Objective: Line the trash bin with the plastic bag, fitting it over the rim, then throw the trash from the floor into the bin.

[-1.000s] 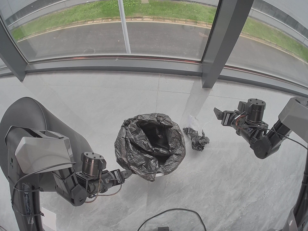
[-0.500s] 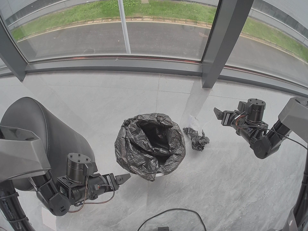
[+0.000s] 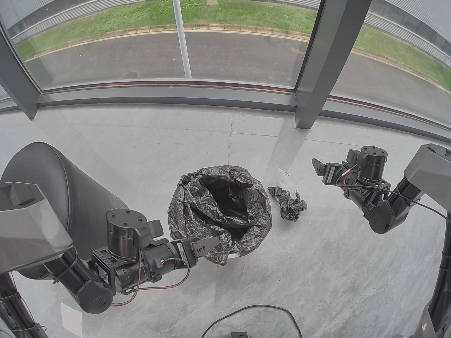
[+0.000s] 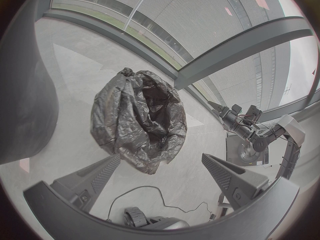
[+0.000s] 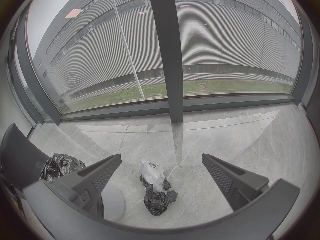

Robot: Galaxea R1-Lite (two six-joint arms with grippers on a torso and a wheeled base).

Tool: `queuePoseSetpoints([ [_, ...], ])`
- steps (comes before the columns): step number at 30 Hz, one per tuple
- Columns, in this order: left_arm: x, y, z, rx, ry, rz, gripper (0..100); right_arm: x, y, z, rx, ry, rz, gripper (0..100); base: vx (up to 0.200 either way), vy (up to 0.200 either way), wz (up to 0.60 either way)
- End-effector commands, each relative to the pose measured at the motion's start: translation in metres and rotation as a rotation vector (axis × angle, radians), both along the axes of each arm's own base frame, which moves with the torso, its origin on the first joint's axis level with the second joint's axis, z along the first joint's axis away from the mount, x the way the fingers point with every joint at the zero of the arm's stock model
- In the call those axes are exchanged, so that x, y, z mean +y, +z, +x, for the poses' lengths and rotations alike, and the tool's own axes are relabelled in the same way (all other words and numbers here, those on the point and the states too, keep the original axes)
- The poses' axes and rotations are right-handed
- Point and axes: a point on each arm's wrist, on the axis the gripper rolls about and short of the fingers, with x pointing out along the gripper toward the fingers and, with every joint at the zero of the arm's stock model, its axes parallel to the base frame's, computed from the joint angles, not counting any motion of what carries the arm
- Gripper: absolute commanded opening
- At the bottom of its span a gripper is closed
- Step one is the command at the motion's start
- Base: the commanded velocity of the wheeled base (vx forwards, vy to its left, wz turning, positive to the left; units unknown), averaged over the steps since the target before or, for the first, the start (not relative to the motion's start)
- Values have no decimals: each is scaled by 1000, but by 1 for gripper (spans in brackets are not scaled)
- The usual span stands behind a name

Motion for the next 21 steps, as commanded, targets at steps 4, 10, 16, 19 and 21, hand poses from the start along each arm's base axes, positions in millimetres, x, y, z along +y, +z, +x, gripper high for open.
queuePoseSetpoints([
  [4, -28, -11, 27, -1, -38, -11, 100, 1, -6, 1, 12, 1, -2, 100, 0, 0, 0],
  [10, -44, 1, 46, -11, -41, -13, 100, 1, -6, 2, 13, 1, -3, 100, 0, 0, 0],
  [16, -53, 1, 61, -7, 5, 37, 100, 1, -7, 2, 15, 2, -3, 100, 0, 0, 0],
  [19, -54, 2, 63, -33, 10, 101, 100, 1, -7, 2, 16, 1, -3, 100, 0, 0, 0],
  [21, -57, 4, 65, -67, 14, 173, 100, 1, -7, 2, 16, 2, -3, 100, 0, 0, 0],
])
